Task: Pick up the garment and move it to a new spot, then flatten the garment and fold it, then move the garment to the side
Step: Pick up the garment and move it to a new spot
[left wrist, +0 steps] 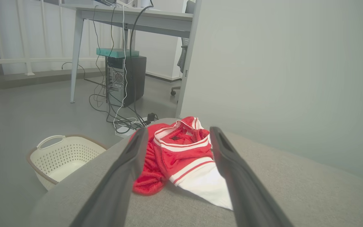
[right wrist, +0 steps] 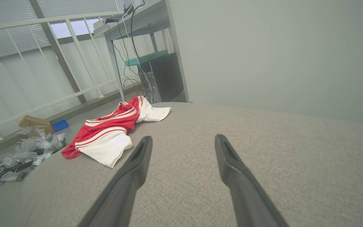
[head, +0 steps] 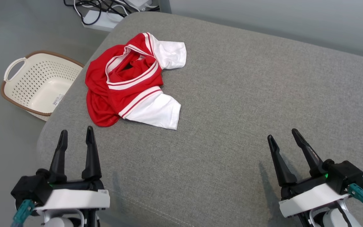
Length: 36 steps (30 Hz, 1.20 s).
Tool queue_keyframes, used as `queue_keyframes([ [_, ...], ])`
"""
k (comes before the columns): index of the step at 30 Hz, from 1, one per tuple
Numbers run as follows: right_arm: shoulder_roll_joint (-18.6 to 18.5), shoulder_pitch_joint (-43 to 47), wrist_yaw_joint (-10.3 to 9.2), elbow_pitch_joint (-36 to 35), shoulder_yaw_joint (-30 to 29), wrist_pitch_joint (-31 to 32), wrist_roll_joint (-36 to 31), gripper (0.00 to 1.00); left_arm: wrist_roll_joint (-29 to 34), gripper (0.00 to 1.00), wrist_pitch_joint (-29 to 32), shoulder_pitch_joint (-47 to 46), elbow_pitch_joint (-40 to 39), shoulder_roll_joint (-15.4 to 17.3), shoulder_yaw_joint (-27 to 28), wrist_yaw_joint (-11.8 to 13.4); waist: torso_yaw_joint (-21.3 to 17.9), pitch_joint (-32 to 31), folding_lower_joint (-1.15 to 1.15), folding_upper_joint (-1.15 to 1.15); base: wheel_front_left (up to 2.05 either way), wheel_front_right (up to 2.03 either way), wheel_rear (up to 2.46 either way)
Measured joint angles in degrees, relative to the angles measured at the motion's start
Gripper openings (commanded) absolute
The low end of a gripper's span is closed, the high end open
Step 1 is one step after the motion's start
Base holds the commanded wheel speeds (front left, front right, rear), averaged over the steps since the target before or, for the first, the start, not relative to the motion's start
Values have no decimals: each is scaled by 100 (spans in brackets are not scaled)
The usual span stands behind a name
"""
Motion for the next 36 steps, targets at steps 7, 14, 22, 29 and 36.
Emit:
queue_keyframes([
  [7, -271, -417, 0, -90, 191, 0, 2, 100, -48, 100, 0, -834, 678, -43, 164, 143, -160, 454, 0, 0, 0, 0, 0],
  [14, -499, -722, 0, -200, 378, 0, 58, 100, -397, 100, -1, -1809, 1456, -108, 567, 82, -409, 890, 0, 0, 0, 0, 0],
  [22, -669, -984, 0, -292, 444, 0, 60, 100, -702, 100, 0, -2705, 3033, -138, 804, -125, -677, 1250, 0, 0, 0, 0, 0],
  [29, -689, -1130, 0, -335, 550, 0, 109, 100, -794, 100, 0, -3432, 4419, -154, 1227, -219, -947, 1423, 0, 0, 0, 0, 0],
  [36, -687, -1168, 0, -383, 565, 0, 126, 100, -575, 100, 0, -3887, 5377, -55, 1423, -209, -1135, 1510, 0, 0, 0, 0, 0],
])
